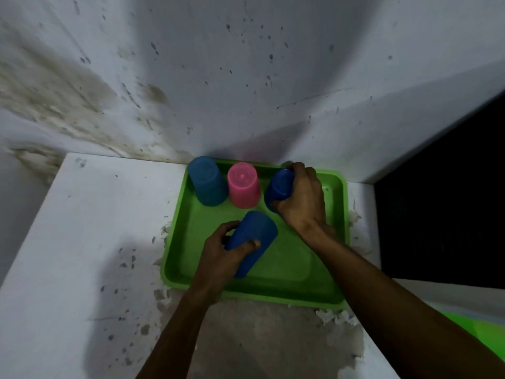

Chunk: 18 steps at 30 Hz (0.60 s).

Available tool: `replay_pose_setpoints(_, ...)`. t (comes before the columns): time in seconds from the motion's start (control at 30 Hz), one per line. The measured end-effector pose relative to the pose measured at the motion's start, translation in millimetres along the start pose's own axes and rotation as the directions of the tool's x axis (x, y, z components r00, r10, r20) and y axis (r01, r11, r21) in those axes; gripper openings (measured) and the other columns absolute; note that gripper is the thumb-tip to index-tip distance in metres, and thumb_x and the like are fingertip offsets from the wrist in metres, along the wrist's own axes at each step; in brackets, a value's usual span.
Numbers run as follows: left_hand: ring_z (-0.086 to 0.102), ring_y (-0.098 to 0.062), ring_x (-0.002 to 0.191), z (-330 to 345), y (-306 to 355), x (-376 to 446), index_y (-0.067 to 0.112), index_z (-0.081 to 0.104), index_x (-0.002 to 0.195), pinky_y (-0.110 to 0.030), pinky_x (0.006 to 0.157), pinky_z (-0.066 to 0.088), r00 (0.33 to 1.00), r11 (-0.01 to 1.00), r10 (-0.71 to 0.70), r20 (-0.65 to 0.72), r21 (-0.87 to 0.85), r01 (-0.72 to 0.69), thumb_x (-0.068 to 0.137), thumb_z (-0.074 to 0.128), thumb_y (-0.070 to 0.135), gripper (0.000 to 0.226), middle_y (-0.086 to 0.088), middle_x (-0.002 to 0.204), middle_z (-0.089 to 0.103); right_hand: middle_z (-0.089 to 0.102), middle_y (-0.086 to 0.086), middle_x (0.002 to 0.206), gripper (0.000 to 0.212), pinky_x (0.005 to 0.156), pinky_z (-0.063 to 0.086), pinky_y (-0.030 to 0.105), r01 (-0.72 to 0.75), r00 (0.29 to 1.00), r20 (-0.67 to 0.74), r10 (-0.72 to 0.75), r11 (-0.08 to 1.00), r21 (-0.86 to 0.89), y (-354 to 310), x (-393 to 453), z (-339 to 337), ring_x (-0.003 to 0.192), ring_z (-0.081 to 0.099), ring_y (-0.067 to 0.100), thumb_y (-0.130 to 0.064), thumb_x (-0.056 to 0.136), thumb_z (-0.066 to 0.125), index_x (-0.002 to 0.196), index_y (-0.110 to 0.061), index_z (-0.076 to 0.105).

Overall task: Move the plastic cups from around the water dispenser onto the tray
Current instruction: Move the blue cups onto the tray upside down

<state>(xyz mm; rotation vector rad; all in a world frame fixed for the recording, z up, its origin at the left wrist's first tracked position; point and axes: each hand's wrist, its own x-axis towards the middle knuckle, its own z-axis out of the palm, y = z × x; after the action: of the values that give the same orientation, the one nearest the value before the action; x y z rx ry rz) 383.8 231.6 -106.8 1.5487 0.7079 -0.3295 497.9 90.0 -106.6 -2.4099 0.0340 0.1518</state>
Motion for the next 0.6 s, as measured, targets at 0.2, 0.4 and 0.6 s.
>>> replay_pose_setpoints(0.2,0.064,-0.013,0.091,2.0,-3.3,-0.5,0.025,0.056,0.13,-0.026,0.067,0.054,0.999,0.995,0.022,0.042,0.101,-0.026,0.069,0.079,0.02,0.065,0.003,0.11,0.061,0.056,0.008,0.119,0.081,0.08,0.045,0.023,0.007,1.0,0.018,-0.01,0.992,0.129,7.0,2.0,0.6,0.104,0.056,0.021,-0.008,0.052,0.088,0.123,-0.017,0.051)
replay_pose_setpoints(0.4,0.062,-0.014,0.09,14.9,-2.7,-4.4,0.019,0.054,0.122,-0.033,0.072,0.057,0.996,0.962,0.092,0.02,0.256,-0.094,0.059,0.08,0.032,0.07,0.0,0.107,0.058,0.053,0.008,0.127,0.09,0.09,0.049,0.035,-0.047,0.999,-0.001,0.047,0.994,0.098,29.3,-11.1,-10.7,0.114,0.053,0.024,-0.013,0.054,0.09,0.132,-0.017,0.046)
replay_pose_setpoints(0.6,0.053,0.0,0.079,20.9,4.4,-6.0,0.018,0.05,0.108,-0.009,0.057,0.041,0.97,0.92,0.219,-0.105,0.354,-0.169,0.062,0.085,0.019,0.058,0.006,0.096,0.055,0.053,0.007,0.13,0.077,0.095,0.05,0.042,-0.157,0.987,0.002,0.158,0.981,0.111,58.5,-41.7,-21.8,0.116,0.054,0.025,-0.017,0.065,0.086,0.131,-0.02,0.046)
